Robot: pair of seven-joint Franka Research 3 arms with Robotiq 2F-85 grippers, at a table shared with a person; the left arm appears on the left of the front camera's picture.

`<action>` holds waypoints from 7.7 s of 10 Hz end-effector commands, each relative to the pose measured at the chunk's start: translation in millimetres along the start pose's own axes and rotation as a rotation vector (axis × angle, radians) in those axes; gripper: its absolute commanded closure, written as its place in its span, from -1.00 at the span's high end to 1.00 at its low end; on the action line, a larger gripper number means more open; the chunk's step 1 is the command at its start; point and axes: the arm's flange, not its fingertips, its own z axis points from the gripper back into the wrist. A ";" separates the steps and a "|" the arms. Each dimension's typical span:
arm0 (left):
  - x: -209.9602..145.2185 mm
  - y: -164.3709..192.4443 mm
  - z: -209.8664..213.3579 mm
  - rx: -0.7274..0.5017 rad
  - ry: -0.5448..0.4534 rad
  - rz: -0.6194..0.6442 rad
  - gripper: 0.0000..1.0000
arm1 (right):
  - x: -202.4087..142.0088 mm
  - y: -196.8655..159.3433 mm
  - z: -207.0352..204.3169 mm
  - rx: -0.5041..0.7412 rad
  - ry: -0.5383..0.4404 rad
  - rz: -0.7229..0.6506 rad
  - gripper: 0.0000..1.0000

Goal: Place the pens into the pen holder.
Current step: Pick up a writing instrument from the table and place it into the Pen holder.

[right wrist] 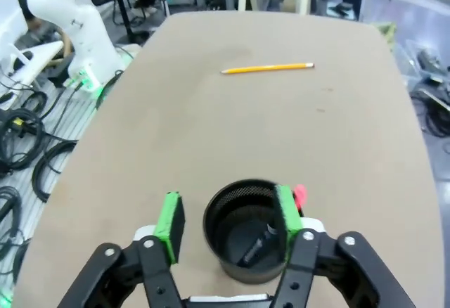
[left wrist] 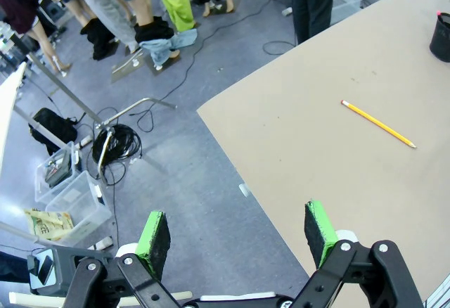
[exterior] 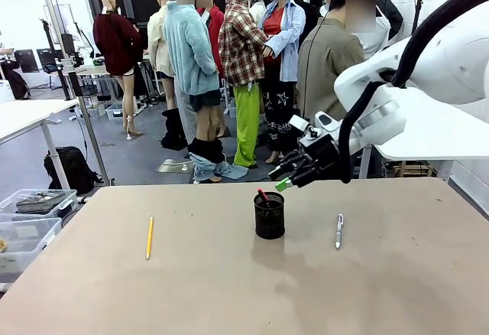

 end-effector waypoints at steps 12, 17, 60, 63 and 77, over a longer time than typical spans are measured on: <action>-1.0 2.2 -1.5 0.010 -0.003 -0.002 1.00 | -31.3 55.7 59.9 -0.200 0.739 0.352 0.62; -1.0 2.2 -1.5 0.010 -0.003 -0.002 1.00 | -59.6 38.6 21.1 0.001 1.051 0.597 0.62; -1.0 2.2 -1.5 0.010 -0.003 -0.002 1.00 | -79.1 2.1 75.6 -0.030 0.004 -0.136 -1.00; -1.0 2.2 -1.5 0.010 -0.003 -0.002 1.00 | -85.0 2.5 80.6 -0.043 -0.015 -0.145 -1.00; -1.0 2.2 -1.5 0.010 -0.003 -0.002 1.00 | -295.7 210.7 334.6 -0.577 -0.652 -0.322 -1.00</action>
